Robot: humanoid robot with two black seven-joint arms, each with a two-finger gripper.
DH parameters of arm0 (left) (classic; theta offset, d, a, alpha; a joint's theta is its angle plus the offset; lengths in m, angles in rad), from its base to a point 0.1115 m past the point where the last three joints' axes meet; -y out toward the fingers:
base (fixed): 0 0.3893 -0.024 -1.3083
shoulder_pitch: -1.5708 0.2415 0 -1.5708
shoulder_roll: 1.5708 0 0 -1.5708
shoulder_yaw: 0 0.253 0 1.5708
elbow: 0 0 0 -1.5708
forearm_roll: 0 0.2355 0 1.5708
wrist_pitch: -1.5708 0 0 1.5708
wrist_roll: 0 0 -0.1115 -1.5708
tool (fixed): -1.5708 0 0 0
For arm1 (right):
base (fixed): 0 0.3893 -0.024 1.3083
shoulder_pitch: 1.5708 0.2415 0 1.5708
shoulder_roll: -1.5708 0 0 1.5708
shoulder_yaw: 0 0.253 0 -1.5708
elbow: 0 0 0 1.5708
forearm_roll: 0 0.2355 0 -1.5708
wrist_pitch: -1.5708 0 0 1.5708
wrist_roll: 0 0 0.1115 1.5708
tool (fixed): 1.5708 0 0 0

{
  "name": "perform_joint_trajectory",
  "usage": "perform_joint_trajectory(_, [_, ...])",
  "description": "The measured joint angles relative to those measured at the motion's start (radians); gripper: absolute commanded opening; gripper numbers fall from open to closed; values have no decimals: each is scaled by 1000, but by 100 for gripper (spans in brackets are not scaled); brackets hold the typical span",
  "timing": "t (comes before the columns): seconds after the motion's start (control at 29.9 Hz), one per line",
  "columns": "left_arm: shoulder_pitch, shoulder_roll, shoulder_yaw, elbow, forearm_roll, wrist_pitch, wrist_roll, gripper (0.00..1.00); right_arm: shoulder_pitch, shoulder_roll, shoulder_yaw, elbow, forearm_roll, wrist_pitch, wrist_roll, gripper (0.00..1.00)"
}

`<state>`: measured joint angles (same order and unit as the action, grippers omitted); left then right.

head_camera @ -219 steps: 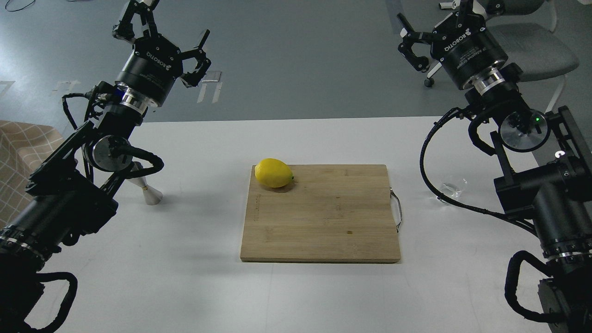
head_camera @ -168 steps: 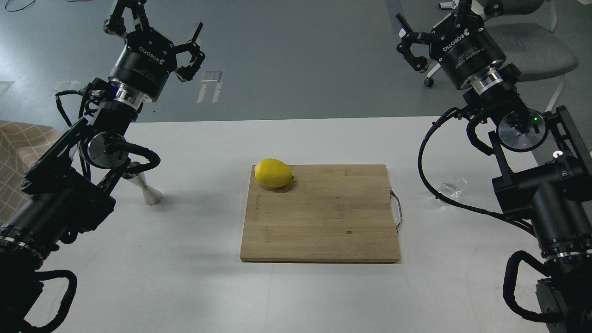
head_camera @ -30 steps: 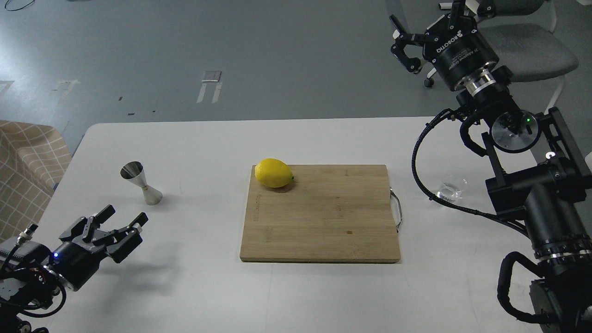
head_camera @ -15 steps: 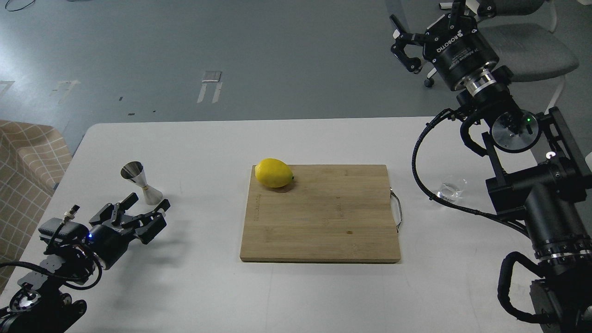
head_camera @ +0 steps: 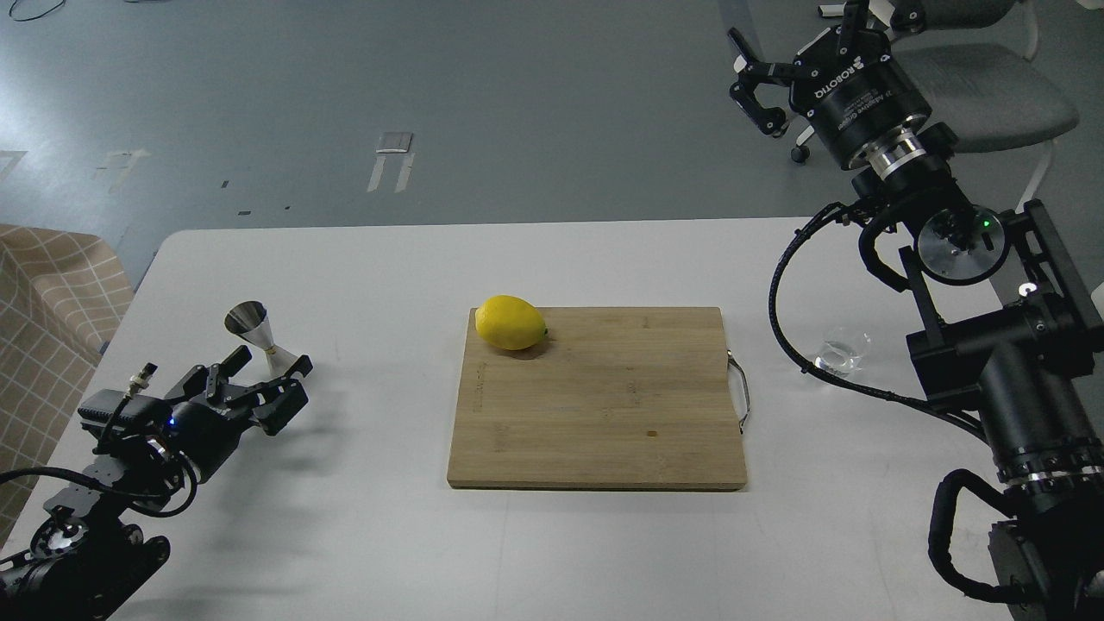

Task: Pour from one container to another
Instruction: 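Close the left gripper around the metal jigger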

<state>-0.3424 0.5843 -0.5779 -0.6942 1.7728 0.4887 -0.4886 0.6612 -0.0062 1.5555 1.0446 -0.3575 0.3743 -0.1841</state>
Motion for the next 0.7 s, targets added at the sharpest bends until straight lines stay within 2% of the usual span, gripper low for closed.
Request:
perform_joint_trajectory(0.2, [-23, -20, 0, 46, -2, 0, 0, 77, 0, 0, 0, 0, 0, 0, 0, 100])
perform_joint_trajectory(0.43, [-33, -30, 1, 56, -2, 0, 0, 63, 0, 0, 0, -2, 0, 0, 0, 100])
perform_joint_trajectory(0.64, [-43, -30, 1, 56, -16, 0, 0, 42, 0, 0, 0, -2, 0, 0, 0, 100])
perform_joint_trajectory(0.67, [-45, -30, 1, 56, -19, 0, 0, 35, 0, 0, 0, -2, 0, 0, 0, 100])
perform_joint_trajectory(0.7, [-45, -30, 1, 56, -21, 0, 0, 32, 0, 0, 0, -2, 0, 0, 0, 100])
